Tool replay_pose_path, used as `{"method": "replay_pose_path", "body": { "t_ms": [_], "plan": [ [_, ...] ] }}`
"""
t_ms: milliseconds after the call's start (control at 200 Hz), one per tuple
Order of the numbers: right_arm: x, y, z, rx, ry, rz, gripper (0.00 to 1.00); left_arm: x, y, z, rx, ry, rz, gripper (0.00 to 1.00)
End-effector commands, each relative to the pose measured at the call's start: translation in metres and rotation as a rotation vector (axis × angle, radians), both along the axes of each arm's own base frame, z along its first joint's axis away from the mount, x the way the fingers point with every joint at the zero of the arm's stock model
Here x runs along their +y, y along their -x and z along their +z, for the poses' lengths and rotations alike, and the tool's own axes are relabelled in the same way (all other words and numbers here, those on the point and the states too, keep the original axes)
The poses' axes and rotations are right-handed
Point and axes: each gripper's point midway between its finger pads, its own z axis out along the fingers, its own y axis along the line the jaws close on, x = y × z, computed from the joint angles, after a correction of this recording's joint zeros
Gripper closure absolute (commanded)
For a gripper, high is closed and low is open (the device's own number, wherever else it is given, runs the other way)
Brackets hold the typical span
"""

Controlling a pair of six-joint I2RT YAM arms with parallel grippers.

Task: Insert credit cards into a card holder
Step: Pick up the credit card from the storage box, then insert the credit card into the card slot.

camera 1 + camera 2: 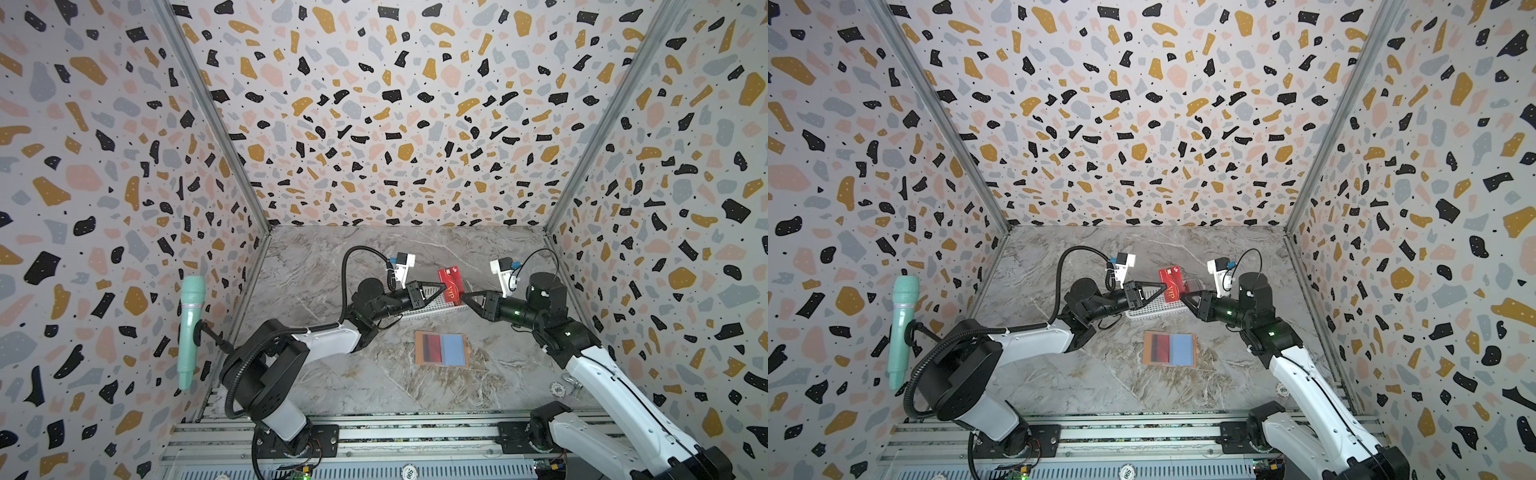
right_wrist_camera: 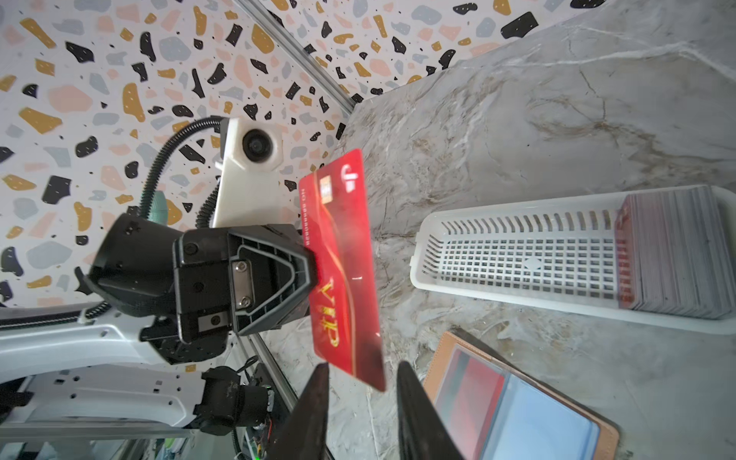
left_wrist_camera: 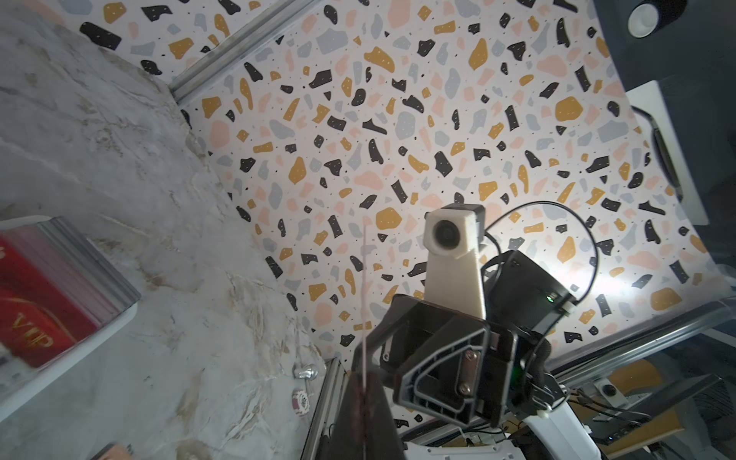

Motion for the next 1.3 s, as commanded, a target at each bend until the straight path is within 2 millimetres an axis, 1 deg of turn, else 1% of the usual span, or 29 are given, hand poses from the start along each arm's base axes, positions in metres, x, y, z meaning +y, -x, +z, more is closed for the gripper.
{"method": "replay_pose_path", "body": {
  "t_ms": [0,85,325,526,696,746,861,1071,1186,1291],
  "plan": [
    [-0.009,0.003,-0.028,-0.003,0.179,-0.108,0.68,0.002,0.002,-0.007,-0.031,-0.075,0.009,1.00],
    [-0.010,0.009,-0.047,0.005,0.251,-0.138,0.68,0.006,0.004,-0.023,-0.012,-0.134,0.027,1.00],
    [-0.010,0.034,-0.097,0.049,0.338,-0.147,0.66,0.014,0.020,-0.052,0.009,-0.235,0.037,1.00],
    [-0.011,0.054,-0.142,0.121,0.378,-0.132,0.66,0.018,0.033,-0.068,0.020,-0.290,0.048,1.00],
    [-0.013,0.063,-0.170,0.170,0.418,-0.133,0.67,0.021,0.040,-0.079,0.030,-0.327,0.049,1.00],
    [-0.014,0.065,-0.177,0.180,0.423,-0.131,0.67,0.023,0.041,-0.083,0.001,-0.344,0.050,1.00],
    [-0.015,0.068,-0.189,0.203,0.439,-0.138,0.67,0.025,0.043,-0.095,0.002,-0.382,0.047,1.00],
    [-0.020,0.080,-0.212,0.268,0.487,-0.148,0.67,0.028,0.049,-0.104,0.002,-0.398,0.031,1.00],
    [-0.019,0.084,-0.218,0.284,0.492,-0.141,0.67,0.032,0.052,-0.110,0.001,-0.414,0.027,1.00],
    [-0.019,0.085,-0.222,0.298,0.503,-0.138,0.67,0.034,0.057,-0.120,0.013,-0.438,0.012,1.00]
  ]
}}
